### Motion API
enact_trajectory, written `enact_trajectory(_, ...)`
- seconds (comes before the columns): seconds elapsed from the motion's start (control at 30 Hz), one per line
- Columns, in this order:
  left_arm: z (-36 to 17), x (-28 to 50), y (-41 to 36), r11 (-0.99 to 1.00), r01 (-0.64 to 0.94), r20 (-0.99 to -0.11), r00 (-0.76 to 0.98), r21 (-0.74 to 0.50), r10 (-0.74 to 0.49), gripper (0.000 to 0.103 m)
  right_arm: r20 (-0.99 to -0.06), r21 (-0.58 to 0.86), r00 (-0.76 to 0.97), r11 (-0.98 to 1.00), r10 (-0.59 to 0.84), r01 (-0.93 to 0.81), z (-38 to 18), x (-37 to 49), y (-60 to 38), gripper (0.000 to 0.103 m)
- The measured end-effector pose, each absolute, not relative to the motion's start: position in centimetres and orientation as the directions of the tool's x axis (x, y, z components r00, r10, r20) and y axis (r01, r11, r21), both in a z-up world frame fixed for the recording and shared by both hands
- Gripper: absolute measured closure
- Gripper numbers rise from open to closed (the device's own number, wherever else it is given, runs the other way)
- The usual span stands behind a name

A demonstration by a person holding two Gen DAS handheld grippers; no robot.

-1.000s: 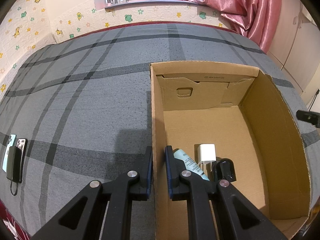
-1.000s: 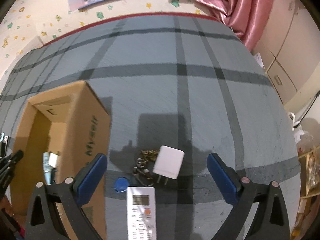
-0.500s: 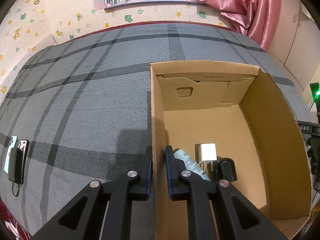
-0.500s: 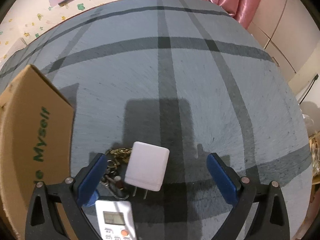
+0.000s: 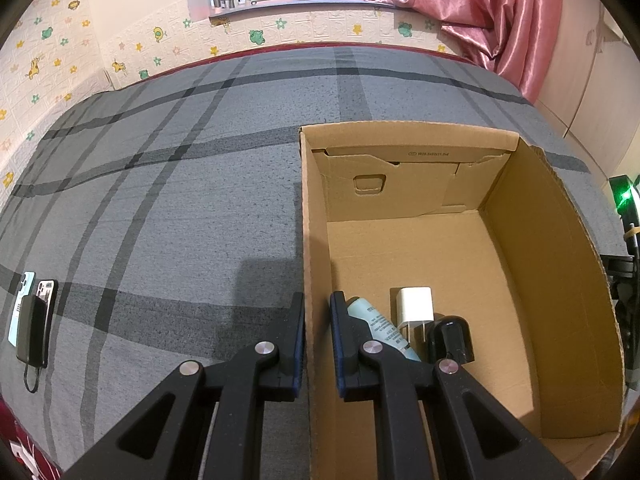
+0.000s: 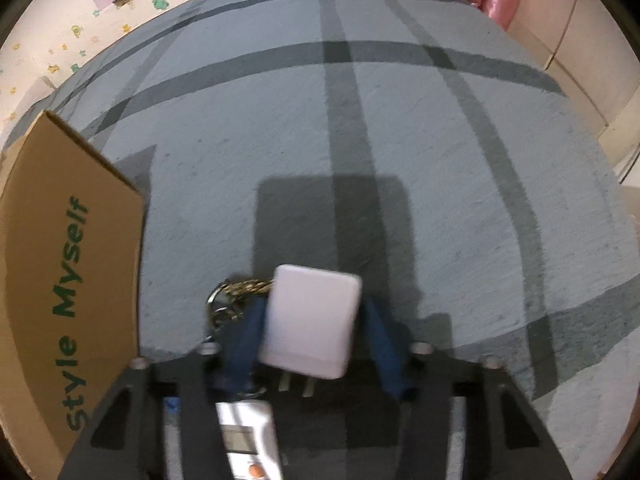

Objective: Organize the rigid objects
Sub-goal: 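Grasp the large white charger with the right gripper, then lift the large white charger with the right gripper and carry it over the box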

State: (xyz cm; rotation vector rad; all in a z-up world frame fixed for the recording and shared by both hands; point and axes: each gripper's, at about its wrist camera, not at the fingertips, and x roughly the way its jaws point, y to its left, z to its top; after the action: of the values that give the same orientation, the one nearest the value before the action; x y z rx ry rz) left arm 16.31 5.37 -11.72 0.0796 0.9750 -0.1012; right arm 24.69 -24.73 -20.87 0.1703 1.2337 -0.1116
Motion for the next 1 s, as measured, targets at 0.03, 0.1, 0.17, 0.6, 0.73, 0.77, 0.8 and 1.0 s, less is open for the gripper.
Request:
enact_trajectory(0.03,-11.7,16.3,5.3,0.992,0.121,-0.829,0.557,0.023,-0.049,0.091,-0.943,0.064,0.333,0.982,0.001,0.177,-20.8,24.6,-24.6,0.054)
enact_trajectory(0.1,-11.7,16.3,5.3,0.992,0.12,-0.829,0.557,0.023,-0.048,0.091,-0.939,0.056,0.343,0.982,-0.01,0.18,-20.7,24.4,-24.5,0.055)
enact_trajectory(0.17,-11.6,16.2,5.2,0.993,0.12,-0.828,0.558,0.023,-0.048,0.091,-0.939,0.054,0.345,0.982,-0.012,0.182,-20.6,24.2,-24.5,0.055)
enact_trajectory(0.6,-11.7,16.3,5.3,0.993,0.119,-0.829,0.558,0.028,-0.043,0.091,-0.92,0.037,0.391,0.984,-0.035,0.174,-17.7,22.4,-23.8,0.055)
enact_trajectory(0.73,-11.6,16.3,5.3,0.992,0.119,-0.829,0.557,0.028,-0.043,0.091,-0.912,0.039,0.409,0.984,-0.036,0.172,-16.2,21.3,-23.5,0.055)
enact_trajectory(0.77,-11.6,16.3,5.3,0.993,0.119,-0.83,0.557,0.027,-0.044,0.091,-0.909,0.039,0.416,0.985,-0.035,0.169,-15.8,21.1,-23.4,0.055)
enact_trajectory(0.8,-11.6,16.3,5.3,0.993,0.118,-0.83,0.557,0.024,-0.047,0.091,-0.906,0.035,0.421,0.985,-0.038,0.166,-15.4,21.0,-23.2,0.055)
enact_trajectory(1.0,-11.6,16.2,5.3,0.993,0.117,-0.828,0.559,0.022,-0.048,0.091,-0.895,0.029,0.443,0.987,-0.044,0.157,-13.5,20.3,-22.3,0.055)
